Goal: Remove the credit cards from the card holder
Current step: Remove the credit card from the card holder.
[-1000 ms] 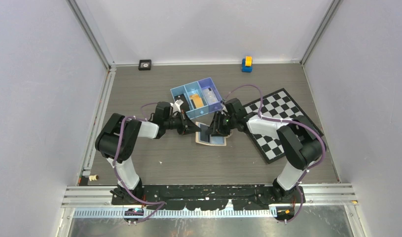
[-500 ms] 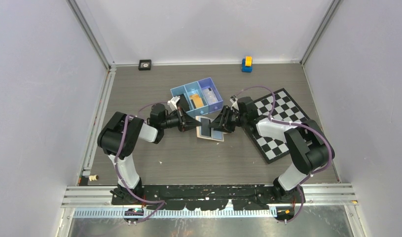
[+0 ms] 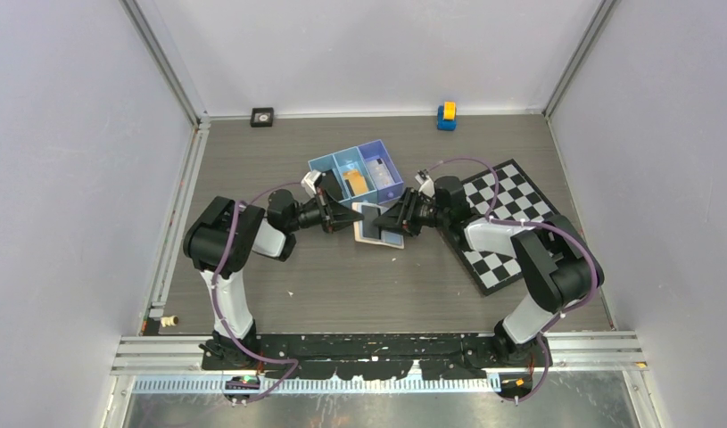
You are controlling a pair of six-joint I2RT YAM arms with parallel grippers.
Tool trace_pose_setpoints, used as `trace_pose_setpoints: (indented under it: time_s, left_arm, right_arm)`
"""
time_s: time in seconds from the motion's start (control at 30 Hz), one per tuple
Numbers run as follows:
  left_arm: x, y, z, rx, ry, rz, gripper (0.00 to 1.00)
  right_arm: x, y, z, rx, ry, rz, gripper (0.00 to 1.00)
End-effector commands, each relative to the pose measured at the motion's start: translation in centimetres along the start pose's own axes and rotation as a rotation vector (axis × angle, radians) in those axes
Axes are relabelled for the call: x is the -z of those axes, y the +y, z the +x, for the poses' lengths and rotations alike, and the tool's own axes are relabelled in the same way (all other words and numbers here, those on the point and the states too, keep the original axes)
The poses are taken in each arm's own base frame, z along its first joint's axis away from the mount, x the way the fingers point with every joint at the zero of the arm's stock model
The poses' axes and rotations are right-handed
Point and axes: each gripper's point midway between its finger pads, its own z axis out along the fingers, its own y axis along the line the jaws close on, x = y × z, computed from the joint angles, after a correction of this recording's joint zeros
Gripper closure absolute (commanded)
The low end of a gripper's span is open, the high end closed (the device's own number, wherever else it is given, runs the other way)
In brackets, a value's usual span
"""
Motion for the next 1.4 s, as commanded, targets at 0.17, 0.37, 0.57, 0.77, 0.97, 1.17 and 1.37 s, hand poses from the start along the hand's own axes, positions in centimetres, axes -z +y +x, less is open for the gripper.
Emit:
trace_pose_setpoints:
  time_s: [0.17,0.37,0.57,0.77,0.97,1.17,1.37]
  left_arm:
    - [0.1,-2.2,0.3,-0.072,0.016,0.075,1.00]
    - [0.1,-1.8,0.2,-0.071,0.012,0.058,1.00]
    - [0.1,-1.4,0.3,-0.076,0.011,0.037,1.00]
    - [0.1,-1.6,0.3,-0.084,0.011,0.035,1.00]
    - [0.5,-1.9,0.2,-0.099,0.005,0.030,1.00]
    - [1.2,-1.9,-0.1,-0.154,-0.015,-0.045,1.00]
    - [2.1,-0.5,-0.1,-0.177,-0.028,-0.210,1.00]
  right_arm:
    - [1.3,4.0,-1.1,0.008,-0.039,-0.222,0.86]
    - [2.2,6.1,-1.1,0.024,-0.047,-0.335,0.88]
    - [2.3,6.4,-1.1,0.023,-0.039,-0.354,0.83]
    - [2.1,6.2,-1.1,0.012,-0.038,-0.348,0.93]
    - [2.8,4.9,-2.2,-0.002,-0.094,-0.299,1.00]
    - [4.1,3.1,-4.1,-0.043,-0.176,-0.254,1.00]
    - [5.0,2.3,-5.0,-0.046,-0.217,-0.230,1.00]
